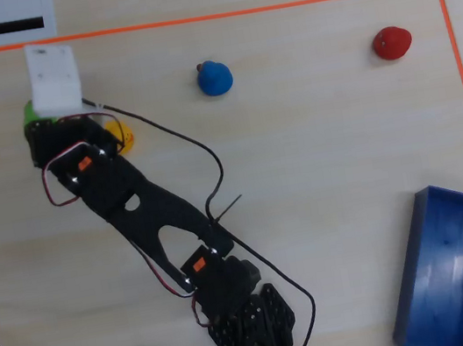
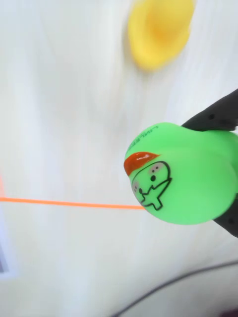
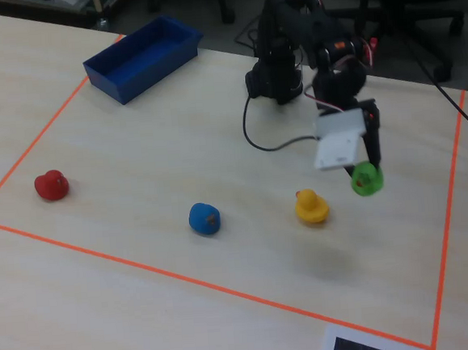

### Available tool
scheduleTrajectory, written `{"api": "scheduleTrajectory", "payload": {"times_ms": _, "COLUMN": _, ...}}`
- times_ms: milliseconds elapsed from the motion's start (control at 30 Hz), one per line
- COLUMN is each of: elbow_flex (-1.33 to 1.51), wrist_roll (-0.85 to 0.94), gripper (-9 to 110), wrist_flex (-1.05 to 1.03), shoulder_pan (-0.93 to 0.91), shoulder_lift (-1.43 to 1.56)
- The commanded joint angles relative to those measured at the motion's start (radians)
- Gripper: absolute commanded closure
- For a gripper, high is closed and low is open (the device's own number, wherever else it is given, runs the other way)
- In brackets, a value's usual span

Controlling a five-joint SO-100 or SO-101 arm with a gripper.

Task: Grasp green duck and put it into box.

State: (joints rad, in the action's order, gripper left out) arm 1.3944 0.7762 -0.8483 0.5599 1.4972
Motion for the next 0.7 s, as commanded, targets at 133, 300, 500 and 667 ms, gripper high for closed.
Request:
{"api": "scheduleTrajectory", "payload": {"times_ms": 133, "elbow_flex": -0.258, "wrist_roll": 0.0, "gripper": 101, "wrist_flex": -0.256, "shoulder_pan": -0.328, "shoulder_lift": 0.176}}
{"api": "scheduleTrajectory", "payload": {"times_ms": 300, "elbow_flex": -0.448, "wrist_roll": 0.031, "gripper": 101, "wrist_flex": -0.41, "shoulder_pan": -0.635, "shoulder_lift": 0.135}}
{"api": "scheduleTrajectory", "payload": {"times_ms": 500, "elbow_flex": -0.534, "wrist_roll": 0.109, "gripper": 101, "wrist_flex": -0.434, "shoulder_pan": -1.02, "shoulder_lift": 0.109}}
{"api": "scheduleTrajectory", "payload": {"times_ms": 667, "elbow_flex": -0.588, "wrist_roll": 0.17, "gripper": 101, "wrist_flex": -0.445, "shoulder_pan": -1.342, "shoulder_lift": 0.084}}
